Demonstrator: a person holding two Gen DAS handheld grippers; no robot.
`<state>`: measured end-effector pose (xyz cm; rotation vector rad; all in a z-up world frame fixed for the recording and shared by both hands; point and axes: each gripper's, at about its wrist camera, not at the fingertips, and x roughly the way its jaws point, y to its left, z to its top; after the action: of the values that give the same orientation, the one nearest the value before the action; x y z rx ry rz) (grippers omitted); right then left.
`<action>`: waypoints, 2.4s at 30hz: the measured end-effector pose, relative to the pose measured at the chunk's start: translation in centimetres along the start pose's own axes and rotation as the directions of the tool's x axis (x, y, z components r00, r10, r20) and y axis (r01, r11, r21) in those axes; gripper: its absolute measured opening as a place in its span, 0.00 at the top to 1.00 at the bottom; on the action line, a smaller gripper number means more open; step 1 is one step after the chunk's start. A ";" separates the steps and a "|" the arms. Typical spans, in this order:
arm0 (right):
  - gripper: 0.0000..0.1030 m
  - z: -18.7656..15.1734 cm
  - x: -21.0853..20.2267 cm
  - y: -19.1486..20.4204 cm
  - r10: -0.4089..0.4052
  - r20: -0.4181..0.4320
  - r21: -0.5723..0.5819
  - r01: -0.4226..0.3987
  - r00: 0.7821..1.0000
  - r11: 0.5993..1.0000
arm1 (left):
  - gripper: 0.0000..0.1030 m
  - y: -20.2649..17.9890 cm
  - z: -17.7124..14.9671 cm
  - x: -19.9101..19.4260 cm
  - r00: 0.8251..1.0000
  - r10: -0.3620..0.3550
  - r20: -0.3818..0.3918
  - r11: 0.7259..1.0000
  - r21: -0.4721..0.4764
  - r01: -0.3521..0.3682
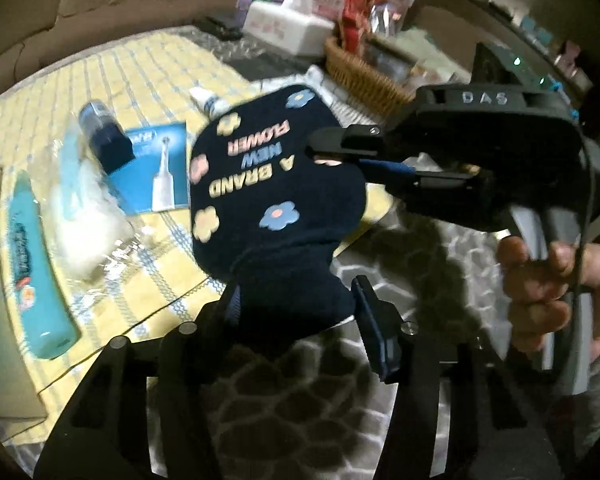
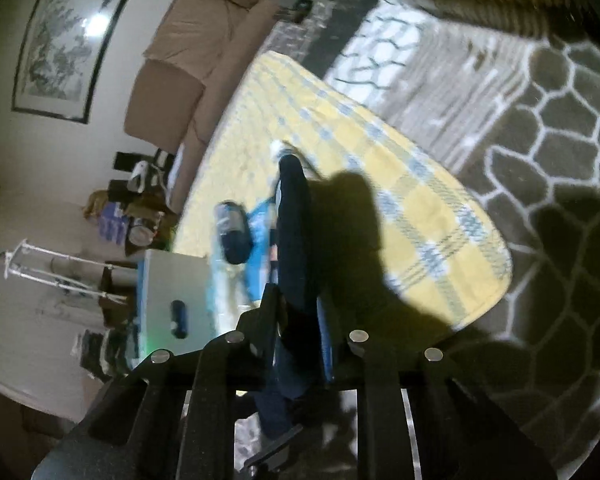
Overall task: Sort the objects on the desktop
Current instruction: 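Grasp the mitt's lower end with the left gripper while the right gripper holds it, then carry the mitt with both grippers toward the white box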
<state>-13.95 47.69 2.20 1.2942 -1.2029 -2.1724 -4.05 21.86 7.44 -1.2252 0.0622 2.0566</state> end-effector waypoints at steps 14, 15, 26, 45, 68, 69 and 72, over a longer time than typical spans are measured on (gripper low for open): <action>0.96 -3.6 0.8 14.8 -0.077 0.050 -0.286 0.088 0.996 0.954 | 0.46 5.0 -0.4 -9.9 0.994 -0.005 0.111 0.996 -0.091 0.015; 0.95 -3.5 1.3 14.4 -0.107 0.049 -0.286 0.116 0.993 0.951 | 0.45 6.0 -1.4 -9.5 0.996 -0.009 0.092 0.992 -0.126 0.021; 0.53 -0.8 4.8 3.4 -0.321 -0.034 -0.133 0.314 0.946 0.940 | 0.35 8.1 -3.9 -3.7 0.997 -0.071 0.003 0.960 -0.270 0.069; 0.59 -2.8 5.4 -0.2 -0.066 -0.234 0.001 0.068 0.970 0.998 | 0.29 6.6 0.4 -2.3 0.983 -0.147 0.112 0.947 -0.271 0.173; 0.29 -0.7 -4.1 -7.4 0.218 0.019 0.340 -0.212 0.976 0.916 | 0.28 -0.8 -2.1 1.8 0.963 -0.268 -0.044 0.957 -0.124 0.261; 0.24 -0.7 -3.7 -7.0 0.177 -0.021 0.306 -0.162 0.984 0.938 | 0.28 -0.9 -2.2 2.1 0.961 -0.271 -0.049 0.956 -0.131 0.263; 0.24 -0.9 -3.0 -6.6 0.155 -0.070 0.284 -0.129 0.985 0.950 | 0.28 -1.8 -2.5 2.5 0.963 -0.262 -0.061 0.960 -0.115 0.254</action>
<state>-10.79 53.04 -1.62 1.3516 -1.5565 -1.8709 -1.81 23.64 4.67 -1.3028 -0.1663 1.8056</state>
